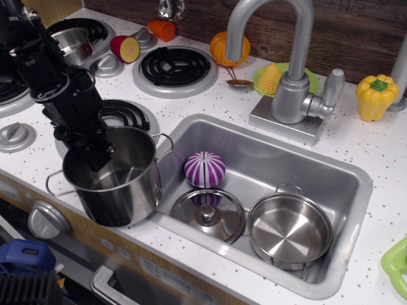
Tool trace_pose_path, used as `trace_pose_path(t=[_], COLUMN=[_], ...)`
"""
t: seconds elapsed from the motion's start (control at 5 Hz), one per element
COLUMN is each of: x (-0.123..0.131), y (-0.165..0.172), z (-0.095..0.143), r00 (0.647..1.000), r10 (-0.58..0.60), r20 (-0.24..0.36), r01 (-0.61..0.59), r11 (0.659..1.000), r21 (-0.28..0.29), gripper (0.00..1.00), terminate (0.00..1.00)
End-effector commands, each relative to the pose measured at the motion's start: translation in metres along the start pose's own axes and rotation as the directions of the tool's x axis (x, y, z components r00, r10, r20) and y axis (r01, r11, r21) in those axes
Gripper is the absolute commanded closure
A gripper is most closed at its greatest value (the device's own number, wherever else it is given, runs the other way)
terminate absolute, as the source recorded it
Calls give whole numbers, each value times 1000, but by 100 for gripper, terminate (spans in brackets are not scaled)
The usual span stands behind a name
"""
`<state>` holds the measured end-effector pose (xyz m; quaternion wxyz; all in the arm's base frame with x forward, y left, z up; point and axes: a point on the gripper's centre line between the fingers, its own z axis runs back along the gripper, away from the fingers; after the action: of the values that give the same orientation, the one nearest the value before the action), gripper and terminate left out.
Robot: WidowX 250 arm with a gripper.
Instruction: Put pot on stove which is near stove
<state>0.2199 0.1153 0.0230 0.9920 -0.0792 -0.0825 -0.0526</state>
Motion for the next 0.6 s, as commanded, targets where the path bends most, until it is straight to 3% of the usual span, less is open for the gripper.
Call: trace_pose_path(t=[0.0,0.4], x=[23,54], y=[11,31], z=[27,46], r00=[998,987], r10=[-62,-157], r20=[13,21], r01=[61,154], r11=[997,983], r21=[49,103], gripper=[100,100], terminate=[0,0])
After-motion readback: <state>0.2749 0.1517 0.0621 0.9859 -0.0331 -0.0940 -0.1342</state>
